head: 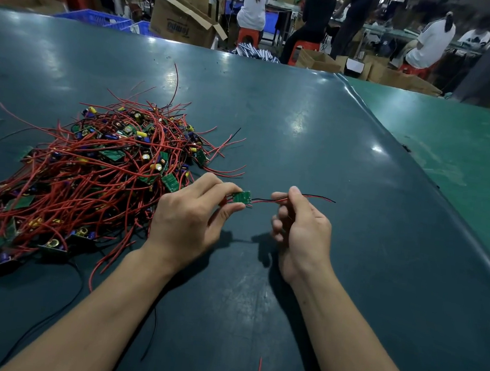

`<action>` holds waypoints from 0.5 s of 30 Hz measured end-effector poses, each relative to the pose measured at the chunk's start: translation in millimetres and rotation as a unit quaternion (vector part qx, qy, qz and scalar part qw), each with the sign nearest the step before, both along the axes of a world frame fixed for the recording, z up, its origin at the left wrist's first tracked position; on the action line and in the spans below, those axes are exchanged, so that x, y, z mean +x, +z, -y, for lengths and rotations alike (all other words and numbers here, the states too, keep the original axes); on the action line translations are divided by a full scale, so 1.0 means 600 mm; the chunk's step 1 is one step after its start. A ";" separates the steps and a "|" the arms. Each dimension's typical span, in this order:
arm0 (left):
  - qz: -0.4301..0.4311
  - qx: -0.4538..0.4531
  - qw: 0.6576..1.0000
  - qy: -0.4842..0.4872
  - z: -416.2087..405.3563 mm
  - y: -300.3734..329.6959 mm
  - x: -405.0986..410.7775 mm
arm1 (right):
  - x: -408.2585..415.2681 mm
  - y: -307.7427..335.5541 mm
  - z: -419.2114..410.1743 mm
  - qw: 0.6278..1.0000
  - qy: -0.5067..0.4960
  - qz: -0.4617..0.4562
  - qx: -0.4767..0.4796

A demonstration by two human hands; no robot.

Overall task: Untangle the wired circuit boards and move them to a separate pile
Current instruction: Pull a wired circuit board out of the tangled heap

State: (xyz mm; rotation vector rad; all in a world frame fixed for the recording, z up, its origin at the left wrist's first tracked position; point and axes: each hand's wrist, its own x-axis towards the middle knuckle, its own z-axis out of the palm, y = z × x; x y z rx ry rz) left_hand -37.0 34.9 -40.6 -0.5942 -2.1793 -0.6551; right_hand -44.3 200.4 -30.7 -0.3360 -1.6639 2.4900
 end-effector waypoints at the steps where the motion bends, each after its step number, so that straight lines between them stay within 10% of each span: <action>1: 0.000 -0.002 1.000 -0.003 0.000 -0.001 0.000 | -0.002 0.000 -0.001 1.000 0.002 0.002 -0.003; 15: 0.029 0.035 0.999 -0.025 0.005 -0.010 -0.002 | -0.004 0.002 -0.012 0.998 -0.025 0.003 -0.049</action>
